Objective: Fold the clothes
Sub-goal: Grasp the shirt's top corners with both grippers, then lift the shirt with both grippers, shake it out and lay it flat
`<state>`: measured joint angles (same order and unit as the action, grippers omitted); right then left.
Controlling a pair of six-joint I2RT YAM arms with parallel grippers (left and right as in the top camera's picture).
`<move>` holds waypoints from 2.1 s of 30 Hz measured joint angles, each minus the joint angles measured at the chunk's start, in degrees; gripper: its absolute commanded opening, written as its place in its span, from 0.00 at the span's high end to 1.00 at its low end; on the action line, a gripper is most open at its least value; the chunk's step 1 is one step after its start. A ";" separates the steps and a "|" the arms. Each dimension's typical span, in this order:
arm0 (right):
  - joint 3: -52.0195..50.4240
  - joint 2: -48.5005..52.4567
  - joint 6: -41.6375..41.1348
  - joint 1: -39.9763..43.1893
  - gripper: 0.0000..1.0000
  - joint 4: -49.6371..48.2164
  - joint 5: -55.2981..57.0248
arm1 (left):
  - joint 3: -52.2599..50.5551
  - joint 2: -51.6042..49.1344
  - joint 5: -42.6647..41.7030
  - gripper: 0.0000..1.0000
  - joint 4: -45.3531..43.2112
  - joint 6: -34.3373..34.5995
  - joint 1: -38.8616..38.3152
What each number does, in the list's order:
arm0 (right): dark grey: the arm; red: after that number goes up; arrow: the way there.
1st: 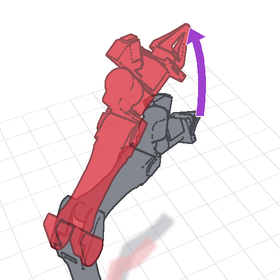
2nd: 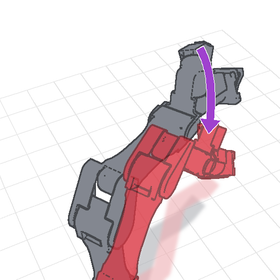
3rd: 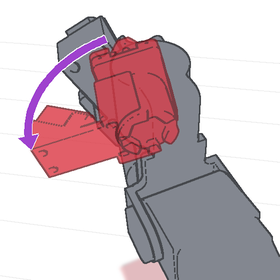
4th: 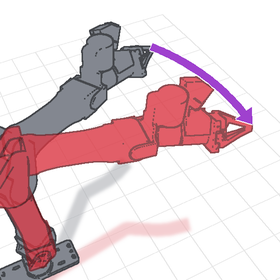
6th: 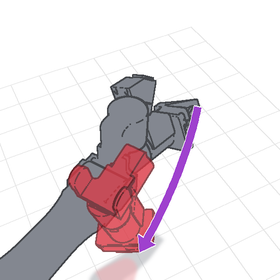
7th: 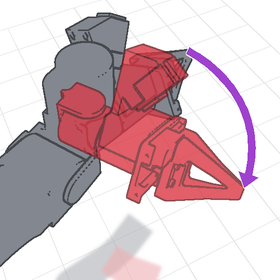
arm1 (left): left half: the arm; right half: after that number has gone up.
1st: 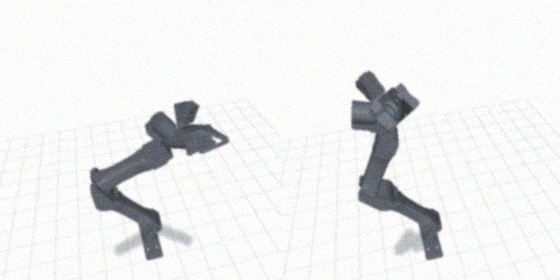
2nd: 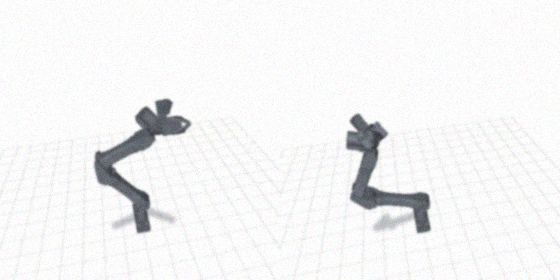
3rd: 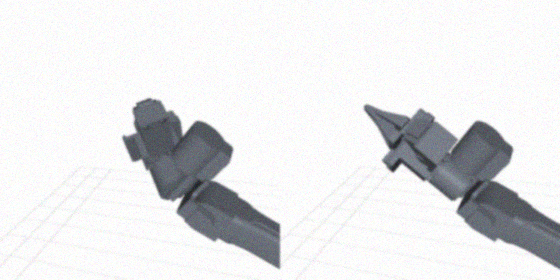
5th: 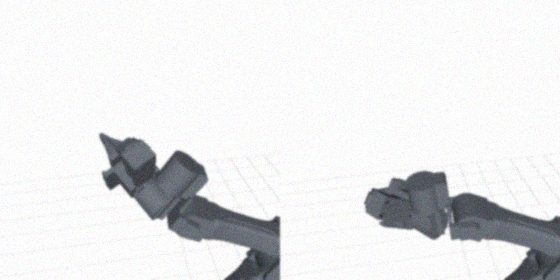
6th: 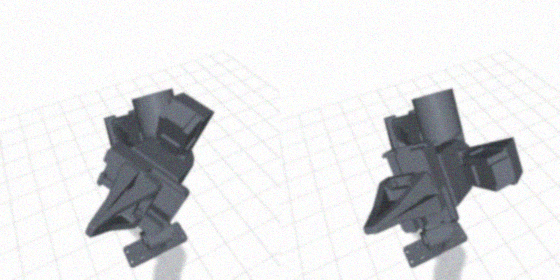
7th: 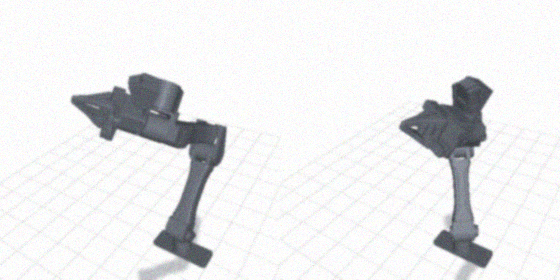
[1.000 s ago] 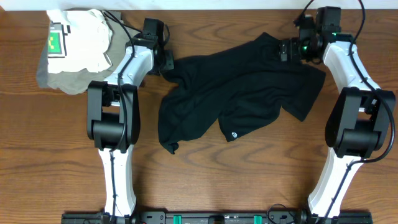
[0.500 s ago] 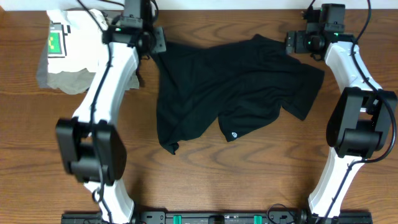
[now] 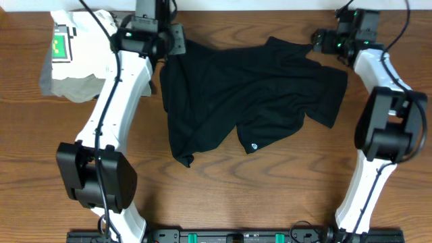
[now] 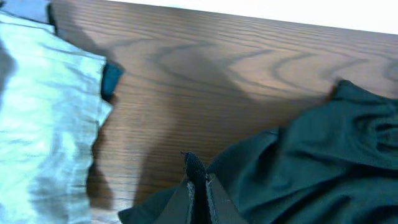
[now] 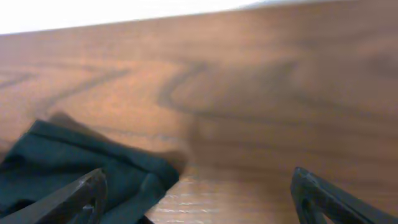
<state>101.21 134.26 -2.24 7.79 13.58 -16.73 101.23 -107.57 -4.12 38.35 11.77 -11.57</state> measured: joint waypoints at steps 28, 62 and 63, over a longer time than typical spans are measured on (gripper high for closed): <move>0.46 5.25 -11.82 -3.63 0.99 -5.25 -4.48 | 0.00 0.00 5.53 0.94 -1.11 -0.26 -0.68; 0.50 -66.53 -0.48 28.20 0.99 28.96 -12.35 | -0.24 43.39 8.87 0.94 9.53 -5.20 1.22; 0.63 -68.04 -0.46 29.59 0.99 29.53 -13.05 | -0.24 45.05 8.81 0.94 10.08 -5.20 1.22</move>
<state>101.84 66.22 -2.70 37.39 43.11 -29.78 100.99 -62.52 4.69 48.42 6.57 -10.35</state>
